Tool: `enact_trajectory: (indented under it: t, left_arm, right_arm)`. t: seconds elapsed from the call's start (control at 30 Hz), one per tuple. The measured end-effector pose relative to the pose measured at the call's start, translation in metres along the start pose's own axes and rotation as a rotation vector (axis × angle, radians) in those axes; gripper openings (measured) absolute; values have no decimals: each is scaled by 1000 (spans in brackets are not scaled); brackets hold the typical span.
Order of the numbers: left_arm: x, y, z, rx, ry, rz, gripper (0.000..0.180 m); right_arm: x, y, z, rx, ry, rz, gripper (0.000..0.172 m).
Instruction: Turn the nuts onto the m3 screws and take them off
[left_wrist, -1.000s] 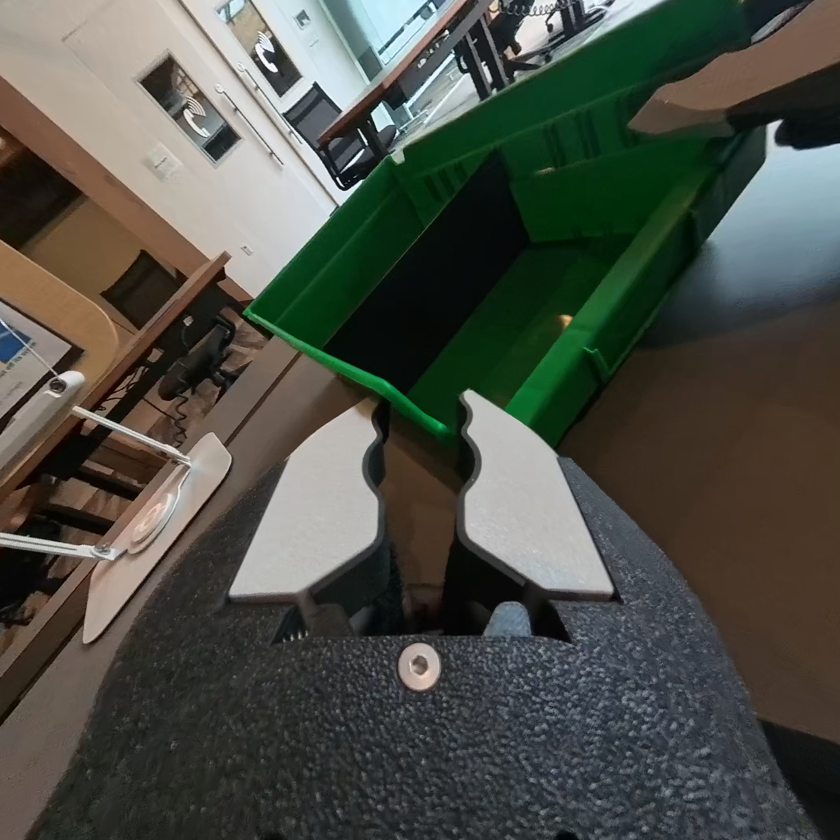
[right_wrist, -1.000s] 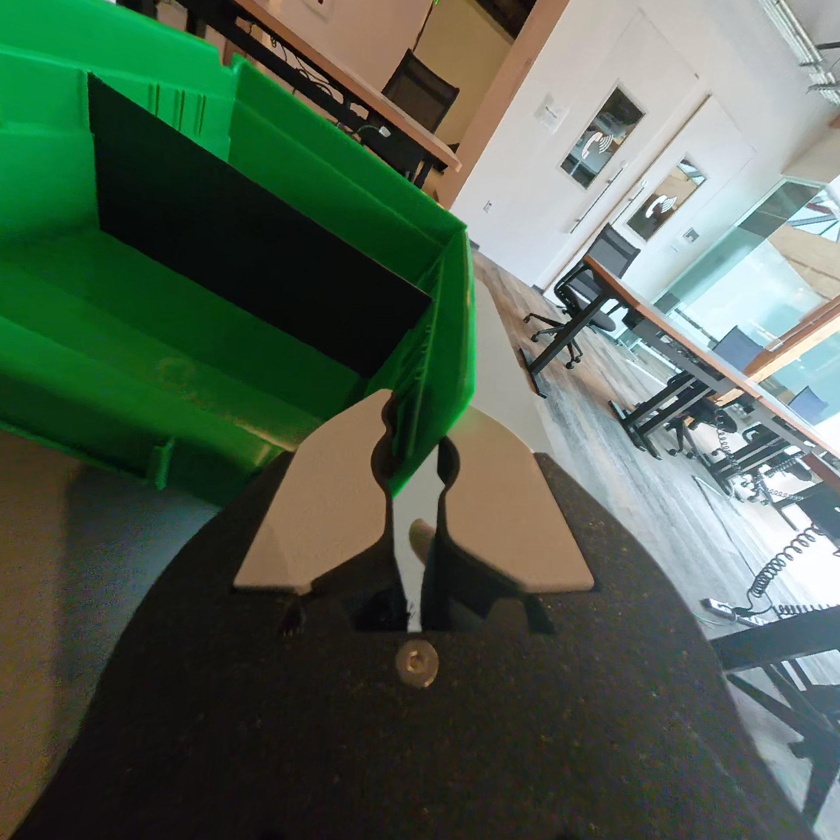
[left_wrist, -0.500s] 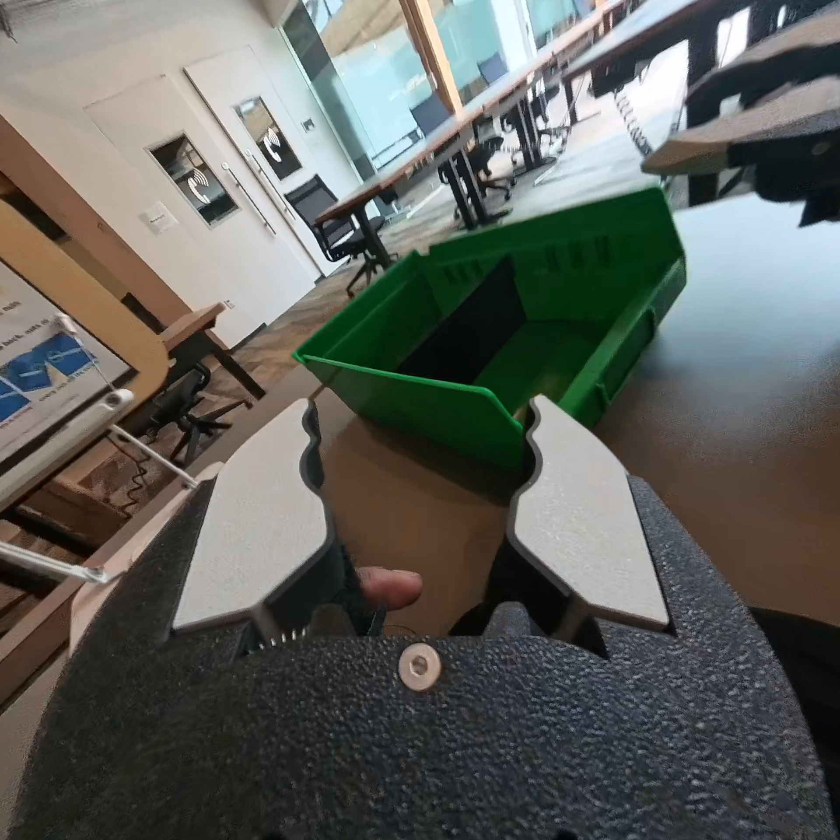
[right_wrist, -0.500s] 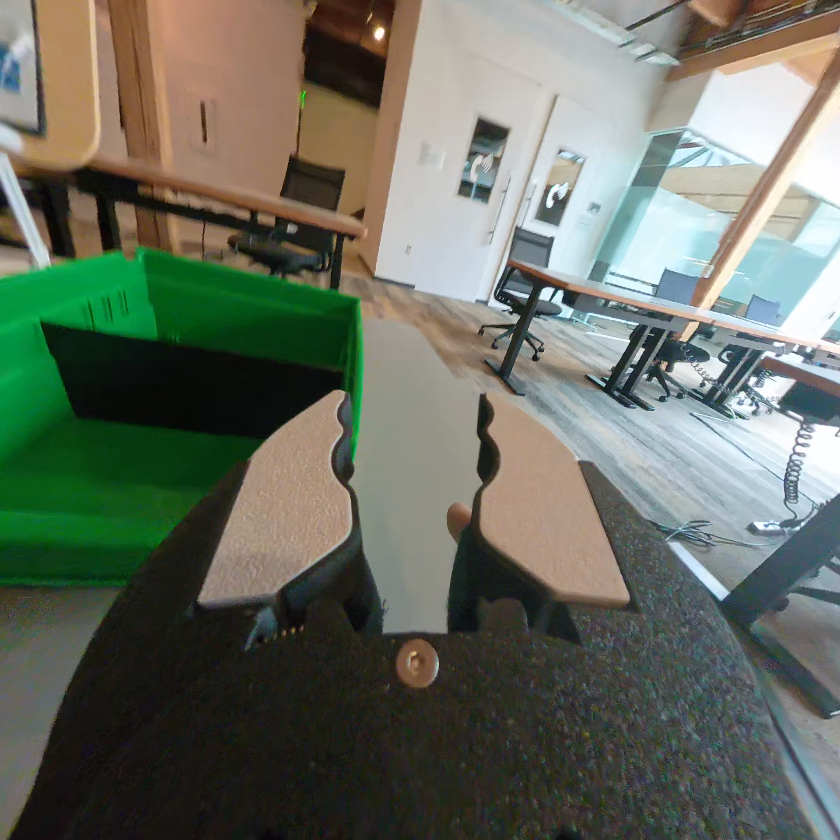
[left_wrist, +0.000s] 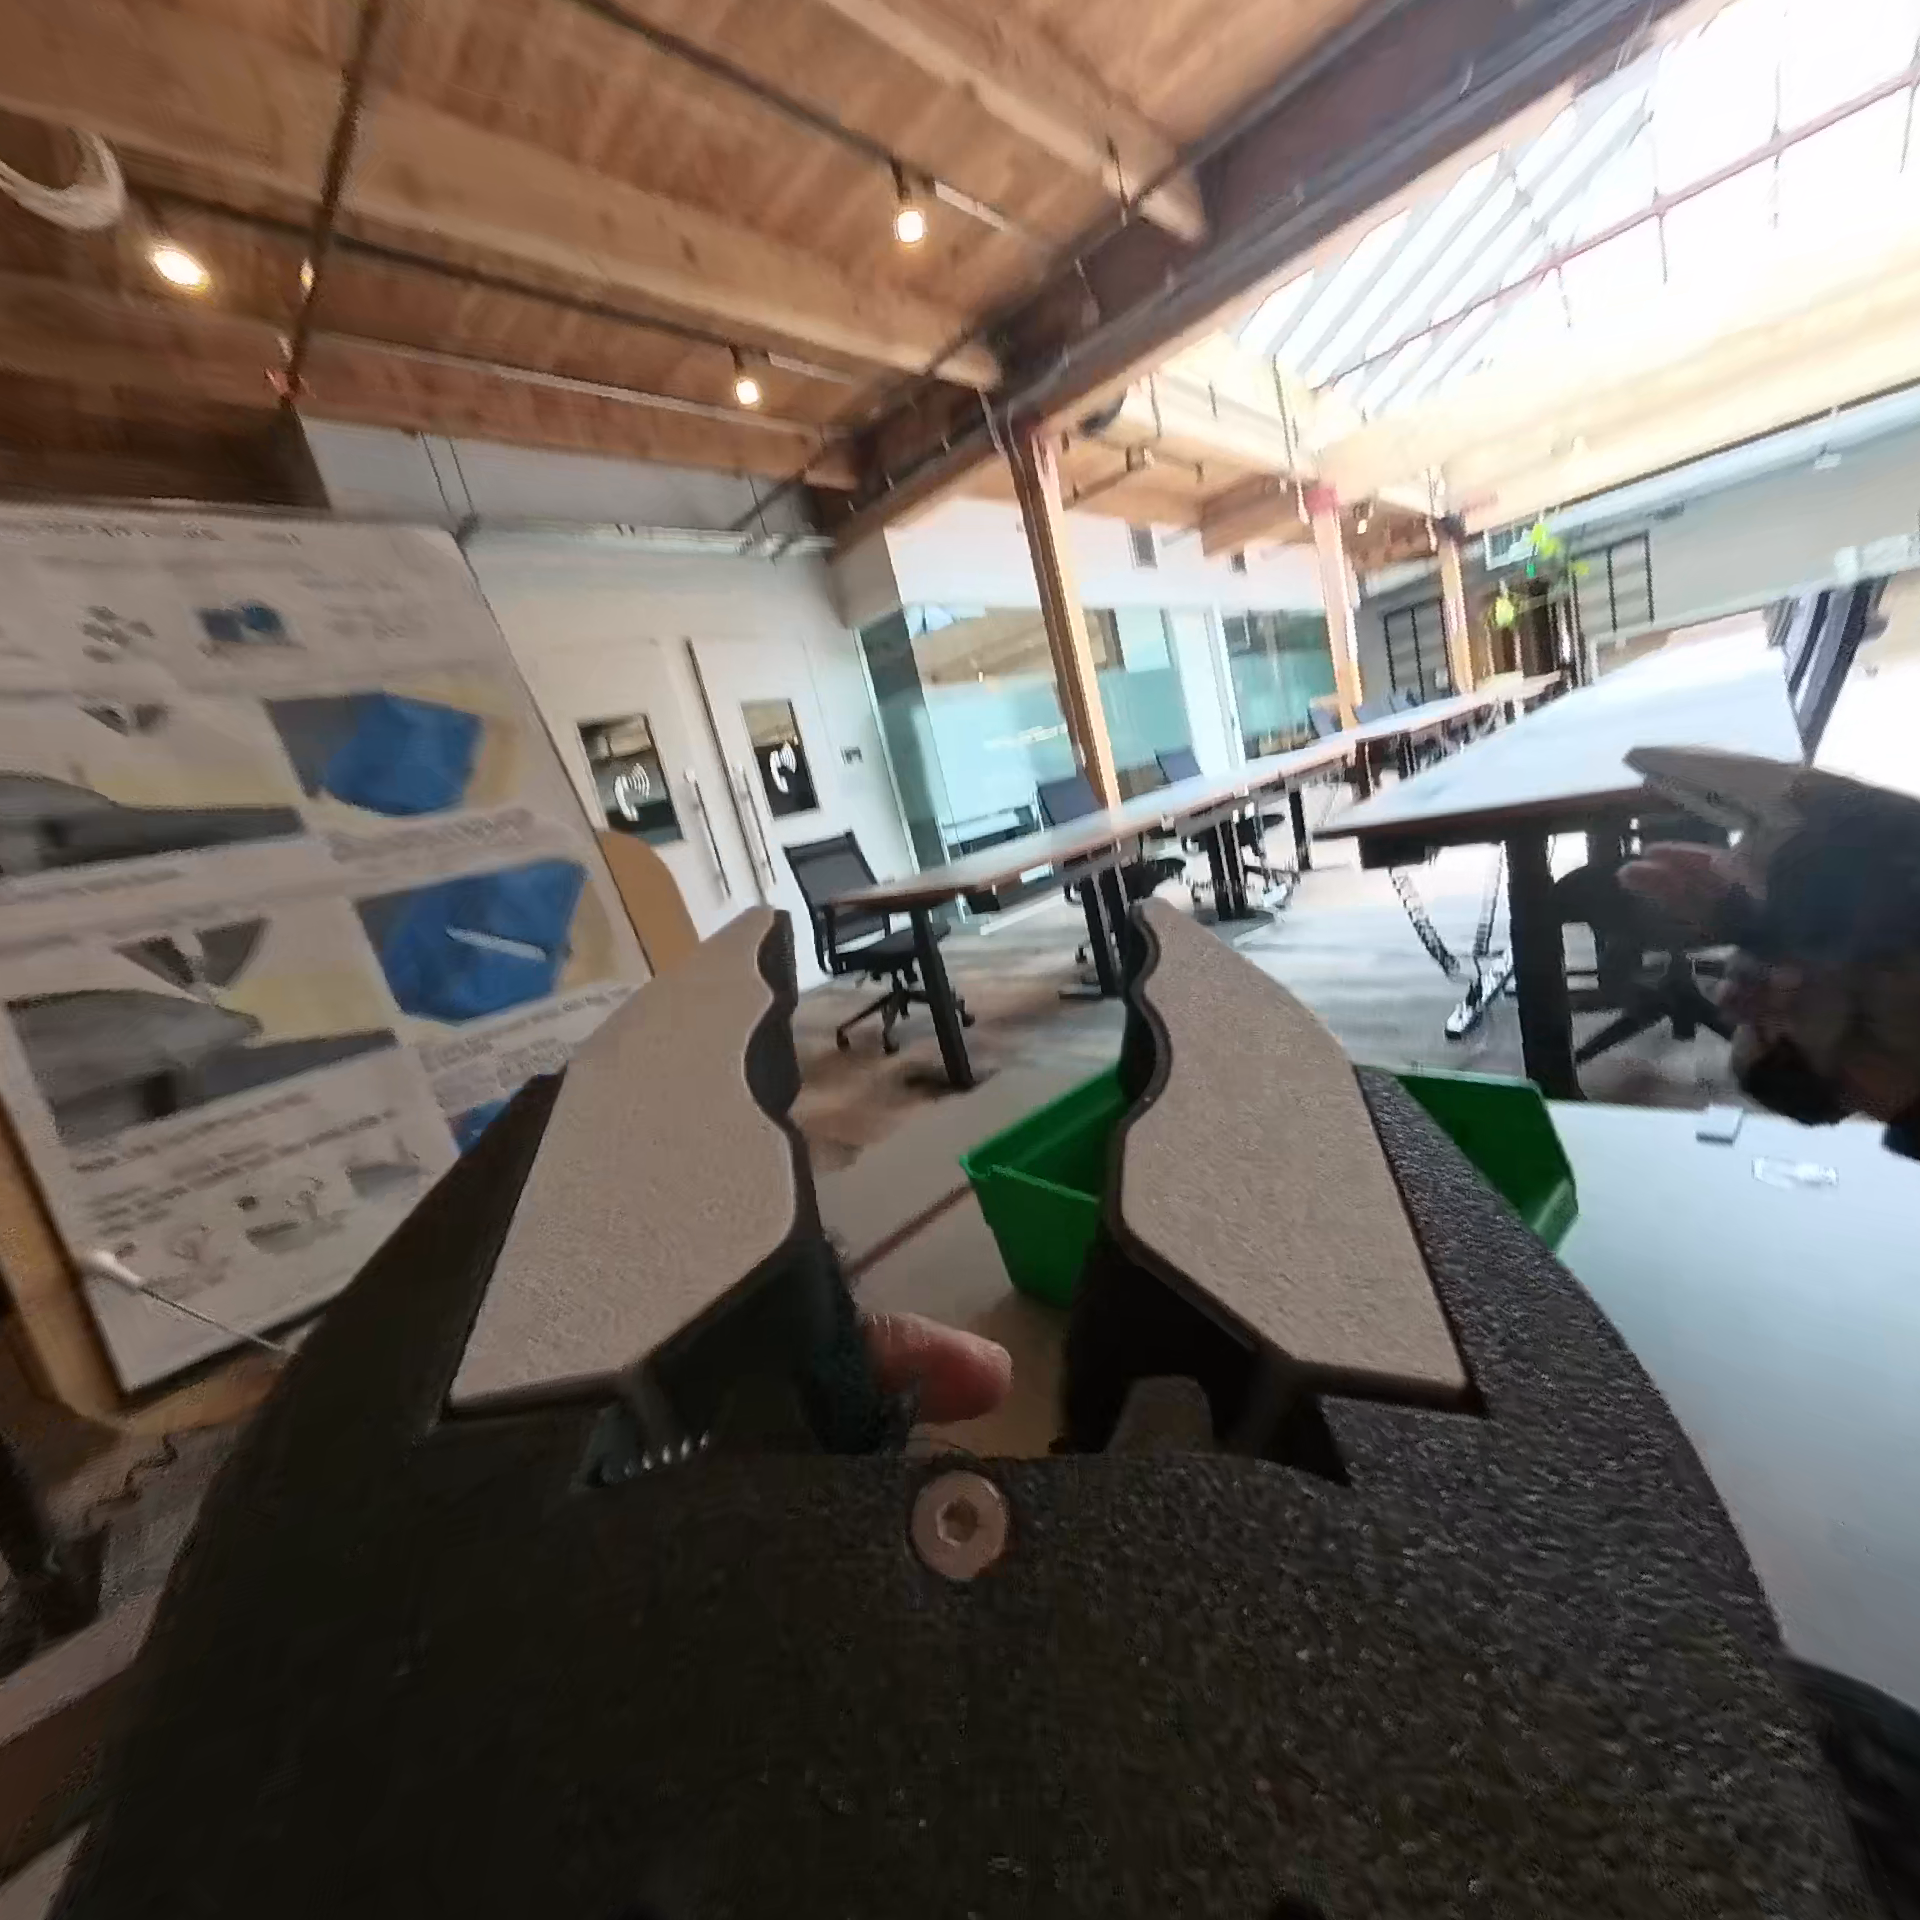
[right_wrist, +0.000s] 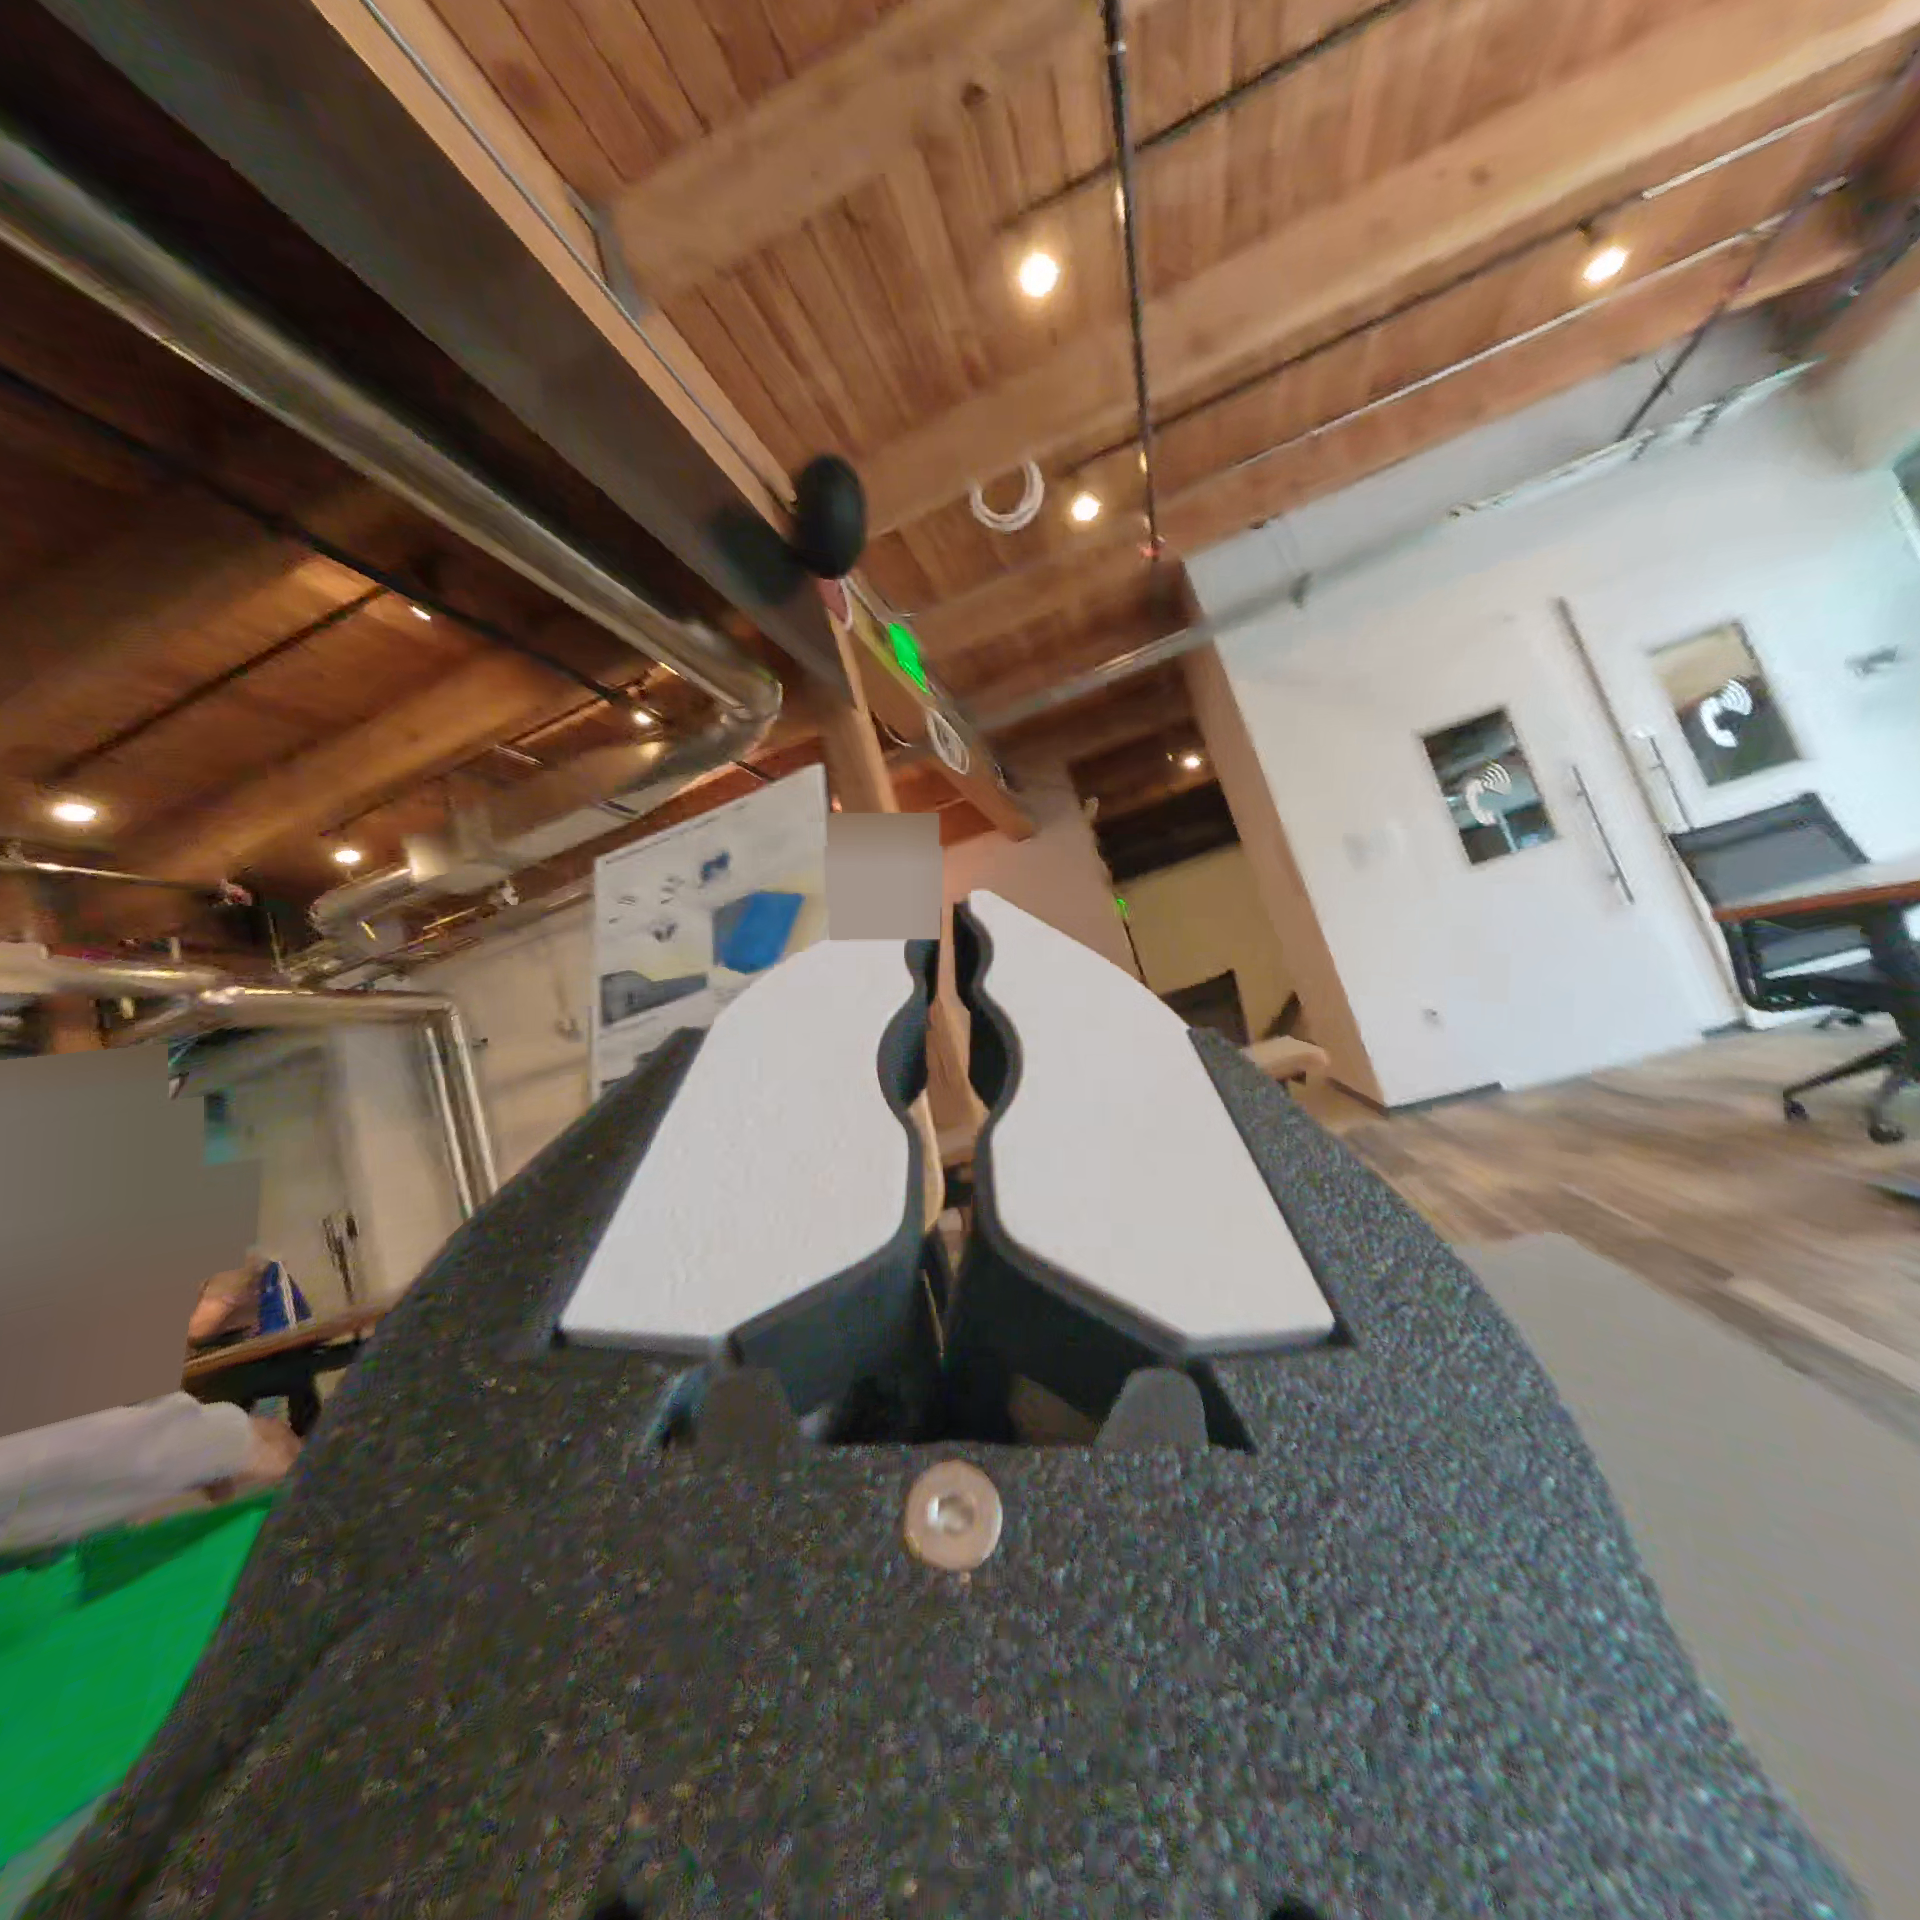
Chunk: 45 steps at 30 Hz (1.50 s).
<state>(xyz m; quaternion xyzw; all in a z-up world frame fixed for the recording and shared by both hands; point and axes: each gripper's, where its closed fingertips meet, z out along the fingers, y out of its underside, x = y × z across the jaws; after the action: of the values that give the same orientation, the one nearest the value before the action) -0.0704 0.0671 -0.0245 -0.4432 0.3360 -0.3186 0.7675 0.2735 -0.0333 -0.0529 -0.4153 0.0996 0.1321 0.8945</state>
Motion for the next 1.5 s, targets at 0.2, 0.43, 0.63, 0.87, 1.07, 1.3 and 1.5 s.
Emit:
enact_trajectory:
  t: [0.2, 0.43, 0.63, 0.87, 1.07, 1.3, 1.5]
  left_arm:
    - [-39, -62, -32, 121, 4, -2, 60]
    - [-99, -100, -69, 75, -50, 44, 63]
    - [-194, -97, -130, -129, -294, 58, 58]
    - [-295, 32, -218, -744, -619, -120, 52]
    - [-316, 124, -267, -1166, -625, -261, 53]
    - [-317, 223, -334, -1590, -578, -394, 35]
    - [-311, 254, -352, -1672, -567, -482, 33]
  right_arm:
    - [-116, 10, 66, 19, -249, 71, 1]
    - [-237, 36, 129, -41, -645, 350, 6]
    - [-278, 69, 172, -36, -574, 153, 8]
    - [-291, 126, 182, -245, -628, 90, 44]
    - [-270, 194, 174, -562, -663, 33, 46]
    - [-247, 225, 172, -670, -606, -109, 37]
    - [-235, 233, 170, -727, -567, -169, 37]
